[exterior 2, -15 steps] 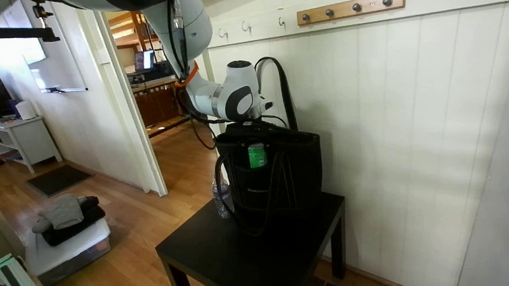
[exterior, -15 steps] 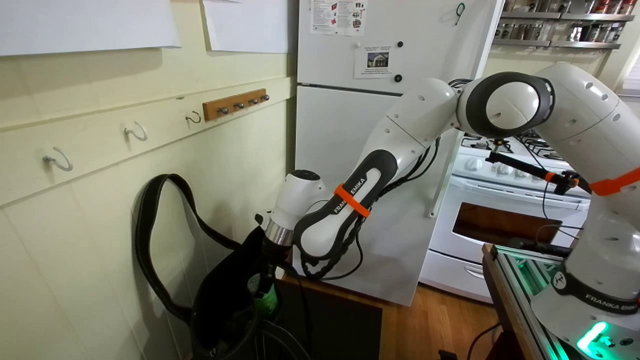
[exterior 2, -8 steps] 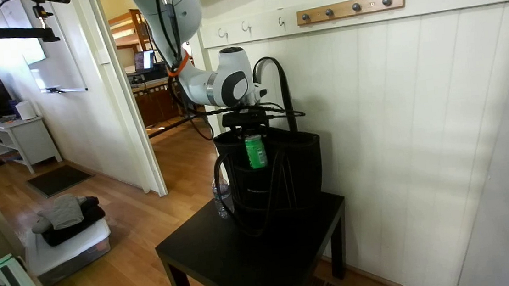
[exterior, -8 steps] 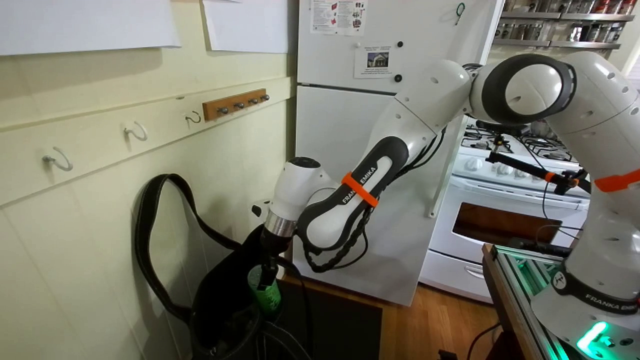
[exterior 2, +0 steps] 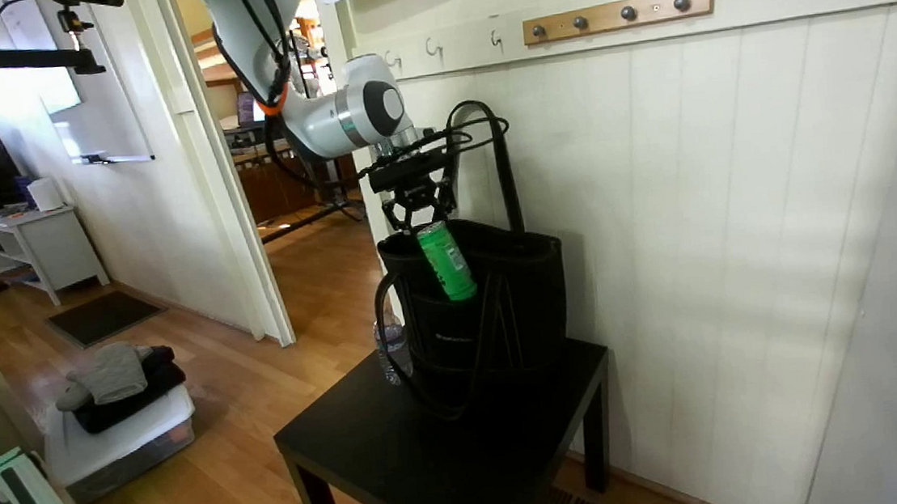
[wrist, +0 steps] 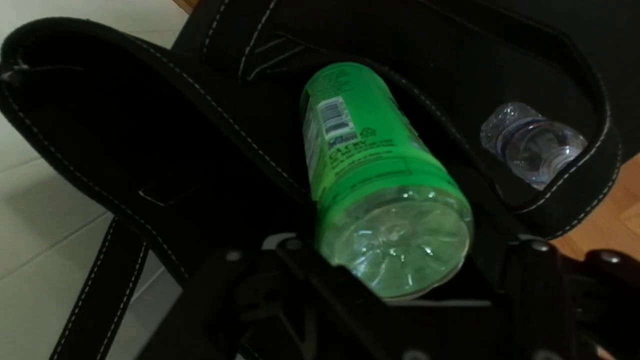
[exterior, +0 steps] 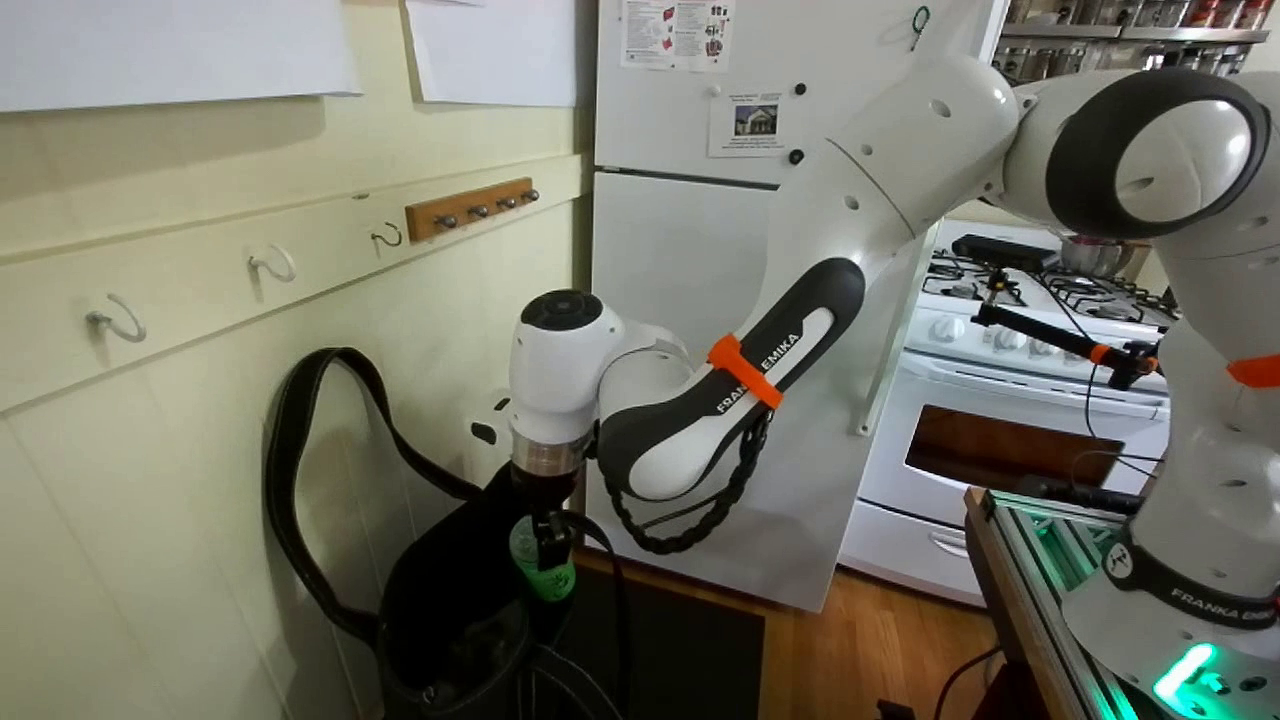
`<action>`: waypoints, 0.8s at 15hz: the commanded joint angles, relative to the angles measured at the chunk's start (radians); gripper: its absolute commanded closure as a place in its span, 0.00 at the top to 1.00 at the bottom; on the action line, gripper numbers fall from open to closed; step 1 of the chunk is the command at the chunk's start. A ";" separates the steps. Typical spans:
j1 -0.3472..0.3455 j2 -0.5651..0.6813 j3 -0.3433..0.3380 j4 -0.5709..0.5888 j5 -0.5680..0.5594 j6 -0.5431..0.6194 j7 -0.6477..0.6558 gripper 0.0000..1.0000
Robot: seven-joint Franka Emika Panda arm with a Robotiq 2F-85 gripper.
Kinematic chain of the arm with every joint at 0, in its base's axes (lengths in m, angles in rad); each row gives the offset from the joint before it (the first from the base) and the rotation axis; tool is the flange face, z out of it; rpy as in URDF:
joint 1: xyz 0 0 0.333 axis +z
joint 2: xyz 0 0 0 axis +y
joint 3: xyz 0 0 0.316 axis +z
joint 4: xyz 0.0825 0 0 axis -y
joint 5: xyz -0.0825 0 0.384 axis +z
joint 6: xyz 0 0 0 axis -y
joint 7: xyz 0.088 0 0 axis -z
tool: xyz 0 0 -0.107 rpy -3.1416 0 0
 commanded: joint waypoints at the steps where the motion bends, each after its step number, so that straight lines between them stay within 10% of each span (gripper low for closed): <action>1: 0.094 0.016 -0.059 0.068 -0.123 -0.172 0.045 0.48; 12: 0.204 0.140 -0.055 0.307 -0.425 -0.619 0.044 0.48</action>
